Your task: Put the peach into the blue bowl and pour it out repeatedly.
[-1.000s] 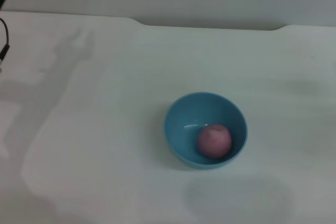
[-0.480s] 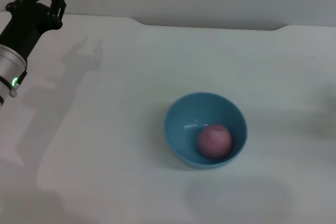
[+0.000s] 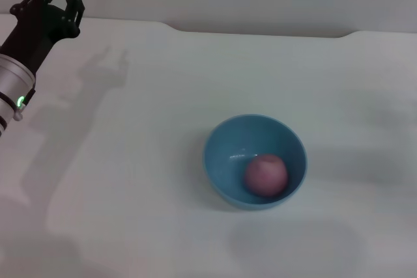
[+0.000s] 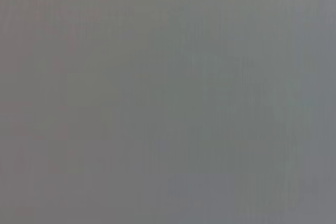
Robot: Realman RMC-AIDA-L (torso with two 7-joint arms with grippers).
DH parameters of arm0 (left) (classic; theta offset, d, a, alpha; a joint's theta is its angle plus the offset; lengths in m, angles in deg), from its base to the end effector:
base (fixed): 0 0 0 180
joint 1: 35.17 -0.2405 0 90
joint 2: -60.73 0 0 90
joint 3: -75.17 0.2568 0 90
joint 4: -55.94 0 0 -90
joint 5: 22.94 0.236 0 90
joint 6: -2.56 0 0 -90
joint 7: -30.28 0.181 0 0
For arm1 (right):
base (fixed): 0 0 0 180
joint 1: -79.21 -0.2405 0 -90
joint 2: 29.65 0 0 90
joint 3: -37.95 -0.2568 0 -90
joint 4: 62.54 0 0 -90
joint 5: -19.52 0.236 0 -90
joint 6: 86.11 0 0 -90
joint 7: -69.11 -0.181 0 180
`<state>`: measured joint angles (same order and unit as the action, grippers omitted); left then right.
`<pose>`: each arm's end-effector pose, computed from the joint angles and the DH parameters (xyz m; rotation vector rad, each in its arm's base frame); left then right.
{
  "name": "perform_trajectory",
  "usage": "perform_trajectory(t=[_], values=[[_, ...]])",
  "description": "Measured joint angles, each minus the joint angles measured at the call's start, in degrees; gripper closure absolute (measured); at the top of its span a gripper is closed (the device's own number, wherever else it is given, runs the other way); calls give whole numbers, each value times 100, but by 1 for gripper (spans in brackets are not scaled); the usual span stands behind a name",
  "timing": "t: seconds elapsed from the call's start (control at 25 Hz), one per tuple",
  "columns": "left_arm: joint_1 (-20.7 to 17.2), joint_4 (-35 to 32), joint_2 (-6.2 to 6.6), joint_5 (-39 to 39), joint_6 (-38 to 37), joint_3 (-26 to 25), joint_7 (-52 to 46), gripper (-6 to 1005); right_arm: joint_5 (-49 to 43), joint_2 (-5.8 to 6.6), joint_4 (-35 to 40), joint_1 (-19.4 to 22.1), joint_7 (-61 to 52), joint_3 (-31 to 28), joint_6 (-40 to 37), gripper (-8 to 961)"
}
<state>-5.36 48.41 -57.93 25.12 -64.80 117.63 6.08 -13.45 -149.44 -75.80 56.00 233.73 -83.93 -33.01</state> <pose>-0.3303 0.4122 0.0030 -1.6851 -0.4920 -0.7749 0.3848 0.3925 -0.0076 -1.6769 0.5514 0.4489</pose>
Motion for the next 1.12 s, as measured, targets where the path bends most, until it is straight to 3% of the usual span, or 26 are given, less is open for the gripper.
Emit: perform_trajectory(t=[0.24, 0.44, 0.68, 1.12], values=[[43, 5, 2, 0, 4, -6, -48, 659, 288, 1, 413, 172, 49, -4, 1405, 552], [104, 67, 0, 27, -44, 6, -62, 660, 500, 0, 819, 380, 61, 0, 2038, 555], [226, 254, 2, 55, -179, 39, -57, 661, 539, 0, 1059, 548, 60, -13, 2406, 557], [150, 304, -6, 28, -379, 204, -44, 668, 493, -5, 1127, 474, -78, 49, 2302, 556]])
